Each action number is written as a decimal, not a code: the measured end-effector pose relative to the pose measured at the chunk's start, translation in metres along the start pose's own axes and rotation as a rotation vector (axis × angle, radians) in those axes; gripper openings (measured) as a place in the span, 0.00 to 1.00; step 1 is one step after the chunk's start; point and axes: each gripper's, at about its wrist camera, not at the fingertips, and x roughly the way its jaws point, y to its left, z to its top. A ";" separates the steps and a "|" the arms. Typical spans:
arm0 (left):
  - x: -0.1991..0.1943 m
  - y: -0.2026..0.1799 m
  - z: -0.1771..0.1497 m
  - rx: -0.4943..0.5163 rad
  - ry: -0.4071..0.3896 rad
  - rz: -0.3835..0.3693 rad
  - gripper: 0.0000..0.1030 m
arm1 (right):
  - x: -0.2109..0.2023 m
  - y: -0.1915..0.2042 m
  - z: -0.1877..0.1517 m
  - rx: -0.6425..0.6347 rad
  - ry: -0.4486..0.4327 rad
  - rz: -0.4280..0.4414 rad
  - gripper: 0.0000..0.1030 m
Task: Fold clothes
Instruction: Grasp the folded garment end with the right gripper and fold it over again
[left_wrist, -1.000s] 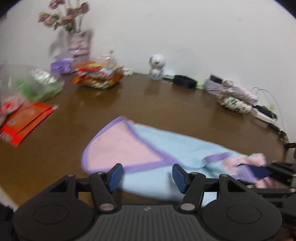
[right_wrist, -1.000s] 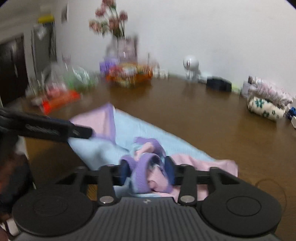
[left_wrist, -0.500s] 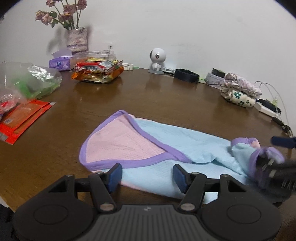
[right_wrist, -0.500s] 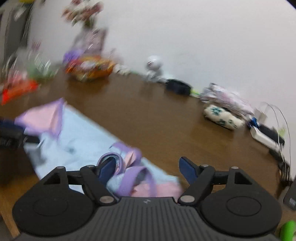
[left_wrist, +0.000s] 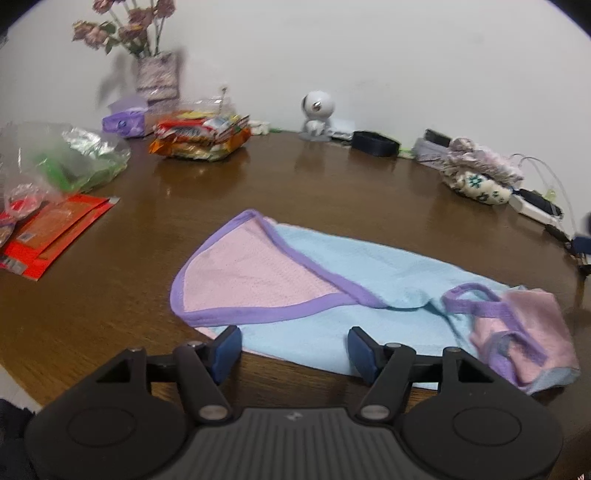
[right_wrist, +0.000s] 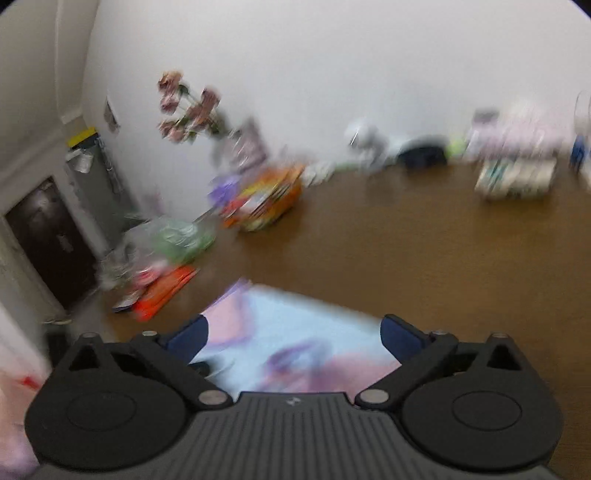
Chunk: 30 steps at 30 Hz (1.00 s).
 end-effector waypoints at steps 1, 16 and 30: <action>0.002 -0.001 0.001 0.003 -0.008 0.012 0.61 | 0.015 -0.004 0.000 -0.051 0.024 -0.041 0.81; 0.098 -0.045 0.079 0.274 0.029 -0.167 0.31 | 0.034 -0.026 -0.048 -0.068 0.177 -0.329 0.08; 0.088 -0.062 0.108 0.138 -0.018 -0.265 0.48 | -0.051 -0.011 -0.068 -0.004 0.094 -0.182 0.43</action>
